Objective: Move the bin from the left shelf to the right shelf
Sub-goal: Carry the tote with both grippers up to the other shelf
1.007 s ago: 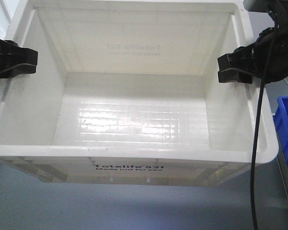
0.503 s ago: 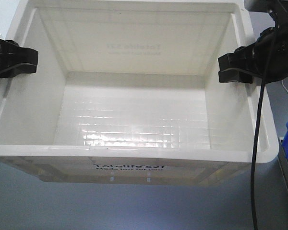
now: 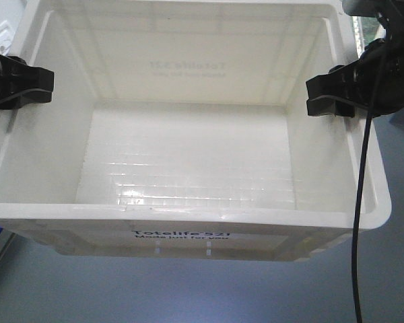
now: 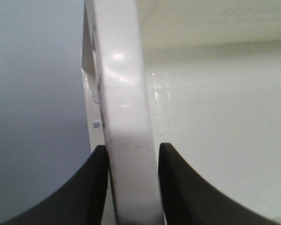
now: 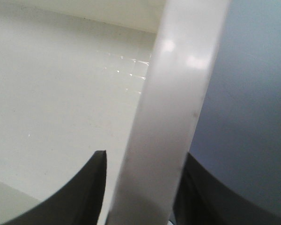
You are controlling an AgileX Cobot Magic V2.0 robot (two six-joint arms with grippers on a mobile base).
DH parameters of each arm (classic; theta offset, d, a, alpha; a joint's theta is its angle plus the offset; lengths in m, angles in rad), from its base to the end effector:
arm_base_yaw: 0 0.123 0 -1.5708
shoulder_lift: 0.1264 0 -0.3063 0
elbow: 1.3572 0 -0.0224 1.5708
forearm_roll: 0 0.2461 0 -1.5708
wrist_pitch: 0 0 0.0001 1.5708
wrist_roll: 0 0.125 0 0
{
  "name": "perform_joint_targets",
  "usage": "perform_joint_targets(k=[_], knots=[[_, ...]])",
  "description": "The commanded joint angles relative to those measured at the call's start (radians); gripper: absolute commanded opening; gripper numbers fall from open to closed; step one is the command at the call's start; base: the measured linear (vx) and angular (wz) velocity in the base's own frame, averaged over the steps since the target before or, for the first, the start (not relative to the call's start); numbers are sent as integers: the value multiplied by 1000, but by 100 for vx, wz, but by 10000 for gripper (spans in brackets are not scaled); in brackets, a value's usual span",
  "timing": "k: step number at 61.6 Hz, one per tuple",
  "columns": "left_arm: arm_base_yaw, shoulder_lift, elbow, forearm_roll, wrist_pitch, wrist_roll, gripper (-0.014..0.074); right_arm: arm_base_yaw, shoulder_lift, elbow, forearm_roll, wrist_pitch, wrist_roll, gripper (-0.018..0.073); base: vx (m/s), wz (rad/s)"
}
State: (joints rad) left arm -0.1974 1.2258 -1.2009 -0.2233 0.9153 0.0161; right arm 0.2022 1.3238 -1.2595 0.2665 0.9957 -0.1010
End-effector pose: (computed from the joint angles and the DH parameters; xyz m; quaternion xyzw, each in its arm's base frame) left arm 0.2504 -0.0725 0.3679 0.0668 0.9286 -0.1377 0.3380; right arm 0.2676 0.0831 0.3554 -0.1072 0.9418 0.1424 0.2851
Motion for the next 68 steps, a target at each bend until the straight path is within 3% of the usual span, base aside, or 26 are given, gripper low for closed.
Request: perform_joint_targets(k=[1,68], knots=[[-5,-44,-34,-21,-100,48,-8,-7,-34,-36,-28,-78,-22,-4,29,51],[-5,-44,-34,-21,-101,48,-8,-7,-34,-36,-28,-78,-22,-4,17,62]])
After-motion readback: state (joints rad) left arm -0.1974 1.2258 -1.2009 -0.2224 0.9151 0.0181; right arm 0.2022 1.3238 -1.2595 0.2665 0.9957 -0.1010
